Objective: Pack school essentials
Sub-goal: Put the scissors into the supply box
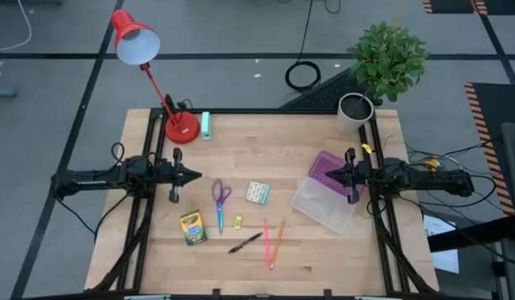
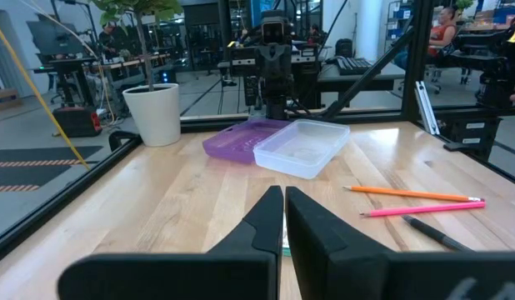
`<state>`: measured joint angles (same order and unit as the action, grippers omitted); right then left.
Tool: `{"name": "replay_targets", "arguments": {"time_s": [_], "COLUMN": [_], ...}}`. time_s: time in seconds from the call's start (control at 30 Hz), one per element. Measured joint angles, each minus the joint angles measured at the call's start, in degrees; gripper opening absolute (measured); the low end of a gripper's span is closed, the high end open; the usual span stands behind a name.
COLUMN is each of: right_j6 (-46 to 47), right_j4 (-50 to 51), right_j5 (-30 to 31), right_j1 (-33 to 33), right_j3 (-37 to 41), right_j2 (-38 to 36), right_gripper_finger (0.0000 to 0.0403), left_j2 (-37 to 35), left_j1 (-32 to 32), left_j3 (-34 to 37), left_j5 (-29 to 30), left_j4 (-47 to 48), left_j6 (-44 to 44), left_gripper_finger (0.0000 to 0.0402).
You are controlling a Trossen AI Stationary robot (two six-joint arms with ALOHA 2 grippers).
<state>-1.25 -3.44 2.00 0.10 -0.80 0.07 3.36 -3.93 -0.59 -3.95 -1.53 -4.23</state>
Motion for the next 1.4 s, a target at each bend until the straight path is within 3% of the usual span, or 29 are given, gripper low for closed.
{"name": "replay_targets", "arguments": {"time_s": [0.3, 0.5, 0.67, 0.97, 1.13, 1.4], "right_j6": [-2.54, 0.9, 0.85, -0.42, -0.48, 7.29], "right_j4": [0.02, -2.86, -2.15, 4.07, 14.28, 26.23], "right_j5": [0.8, 3.1, 3.91, 3.67, 2.25, 2.4], "right_j1": [0.0, 0.0, 0.0, 0.0, 0.02, 0.01], "right_j3": [0.0, -0.05, -3.55, -19.6, -31.1, -47.87], "right_j2": [0.01, 0.34, 2.35, 12.31, 19.15, 29.0], "right_gripper_finger": [0.0, 0.0, 0.0, 0.0, 0.0, 0.0], "left_j2": [0.0, 0.0, 0.02, 0.02, 0.01, 0.01], "left_j1": [-0.01, 0.0, -0.01, -0.01, -0.01, -0.01], "left_j3": [0.01, -0.01, 0.0, -0.01, 0.01, 0.0], "left_j5": [0.02, 0.01, 0.02, 0.02, 0.02, 0.01], "left_j4": [0.01, 0.01, -0.05, -0.16, -0.23, -0.22], "left_j6": [0.0, 0.0, 0.0, 0.0, 0.0, -0.02], "left_gripper_finger": [0.0021, 0.0021, 0.0021, 0.0021, 0.0021, 0.0021]}}
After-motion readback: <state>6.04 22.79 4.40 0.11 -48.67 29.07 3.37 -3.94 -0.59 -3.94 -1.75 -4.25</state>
